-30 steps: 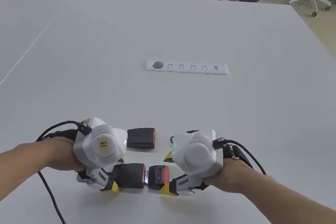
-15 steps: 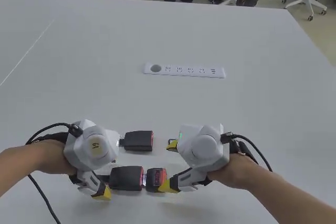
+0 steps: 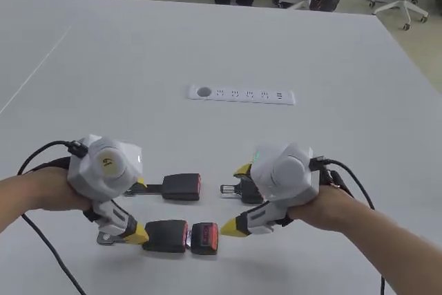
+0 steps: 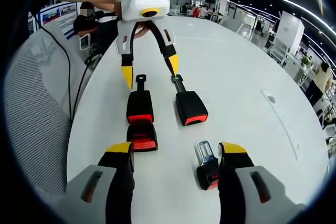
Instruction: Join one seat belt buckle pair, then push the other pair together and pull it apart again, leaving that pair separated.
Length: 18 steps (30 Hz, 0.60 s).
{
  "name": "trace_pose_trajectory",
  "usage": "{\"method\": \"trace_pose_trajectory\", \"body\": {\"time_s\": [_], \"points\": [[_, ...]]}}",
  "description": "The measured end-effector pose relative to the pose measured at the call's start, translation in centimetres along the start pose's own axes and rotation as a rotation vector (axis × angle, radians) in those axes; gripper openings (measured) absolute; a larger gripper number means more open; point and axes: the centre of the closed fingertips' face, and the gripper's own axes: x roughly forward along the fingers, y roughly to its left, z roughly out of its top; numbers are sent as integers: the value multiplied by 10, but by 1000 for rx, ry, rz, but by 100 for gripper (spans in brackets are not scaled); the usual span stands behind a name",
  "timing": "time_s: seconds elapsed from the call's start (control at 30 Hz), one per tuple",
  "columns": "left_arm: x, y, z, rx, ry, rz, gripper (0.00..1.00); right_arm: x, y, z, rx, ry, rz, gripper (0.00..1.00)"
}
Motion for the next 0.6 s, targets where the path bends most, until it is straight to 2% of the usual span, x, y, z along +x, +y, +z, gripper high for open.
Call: {"method": "trace_pose_trajectory", "body": {"time_s": [0.1, 0.23, 0.37, 0.43, 0.6], "points": [[-3, 9, 7, 0, -14, 17, 60, -3, -8, -3, 2, 1, -11, 64], [-1, 20, 10, 1, -23, 25, 60, -7, -20, -9, 10, 1, -26, 65], [0, 24, 18, 5, -27, 29, 61, -10, -26, -14, 3, 15, -35, 64], [1, 30, 17, 28, -7, 31, 60, -11, -30, -19, 4, 23, -34, 64], [3, 38, 24, 23, -17, 26, 60, -11, -35, -29, -6, 46, -27, 62]]}}
